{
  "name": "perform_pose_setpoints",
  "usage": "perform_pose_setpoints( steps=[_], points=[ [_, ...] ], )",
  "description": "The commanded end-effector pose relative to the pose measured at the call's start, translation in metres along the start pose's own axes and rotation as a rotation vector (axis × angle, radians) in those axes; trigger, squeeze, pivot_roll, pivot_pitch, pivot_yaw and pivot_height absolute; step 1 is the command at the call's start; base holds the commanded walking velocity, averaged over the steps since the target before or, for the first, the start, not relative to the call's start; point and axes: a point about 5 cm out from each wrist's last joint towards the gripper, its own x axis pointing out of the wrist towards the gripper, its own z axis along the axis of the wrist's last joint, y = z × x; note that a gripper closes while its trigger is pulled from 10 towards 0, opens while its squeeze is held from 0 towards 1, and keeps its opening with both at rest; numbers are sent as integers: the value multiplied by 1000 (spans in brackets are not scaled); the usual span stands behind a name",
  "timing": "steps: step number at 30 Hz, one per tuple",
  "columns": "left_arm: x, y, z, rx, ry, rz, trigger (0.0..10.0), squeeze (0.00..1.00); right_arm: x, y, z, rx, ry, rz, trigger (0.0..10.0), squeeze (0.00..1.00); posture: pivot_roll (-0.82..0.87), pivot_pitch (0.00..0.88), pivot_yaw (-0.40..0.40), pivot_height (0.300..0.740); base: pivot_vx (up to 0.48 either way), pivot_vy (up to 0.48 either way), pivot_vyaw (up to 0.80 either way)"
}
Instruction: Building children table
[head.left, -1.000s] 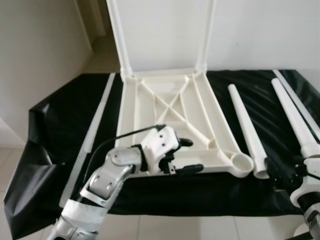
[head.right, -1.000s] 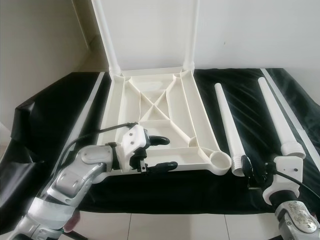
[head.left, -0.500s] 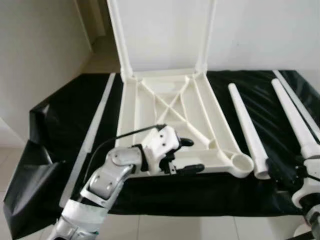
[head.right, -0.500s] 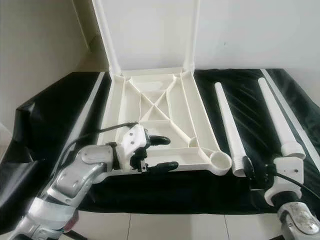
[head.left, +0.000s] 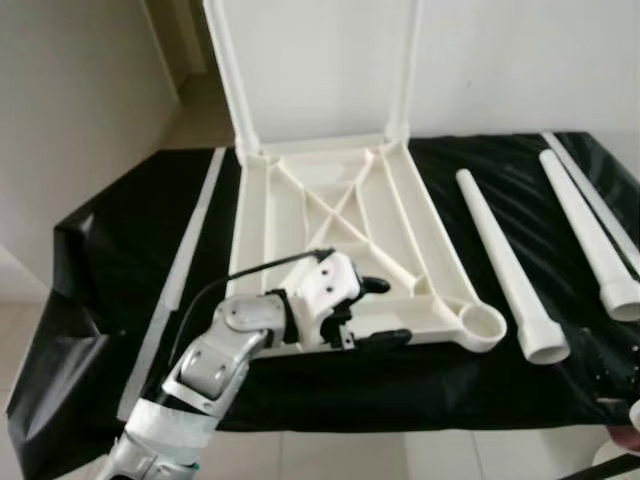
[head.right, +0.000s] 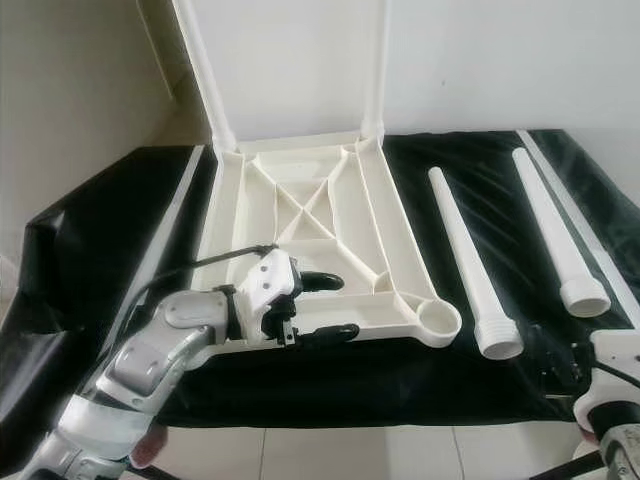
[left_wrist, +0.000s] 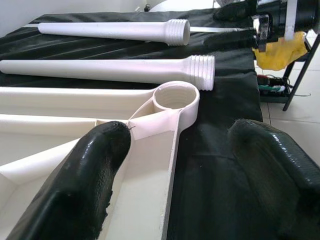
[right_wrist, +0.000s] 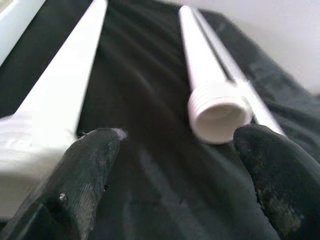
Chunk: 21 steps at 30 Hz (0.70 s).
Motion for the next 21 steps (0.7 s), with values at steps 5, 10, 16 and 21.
perform_pose_setpoints(
  steps=[5,10,16,21],
  points=[
    [-1,0,0,-1,8,-17,10000,0,5,-9,21,1,-108,-54,10000,0,-80,36,73,740,0,0,0],
    [-2,0,0,0,10,-12,10000,0,10,-7,26,19,-124,-43,10000,0,-71,31,68,740,0,0,0],
    [-2,0,0,2,9,-8,10000,0,14,19,18,32,-93,92,10000,0,-67,28,66,740,0,0,0],
    [-2,1,1,4,9,-5,10000,0,15,36,16,42,-91,204,10000,0,-65,24,65,740,0,0,0]
  ],
)
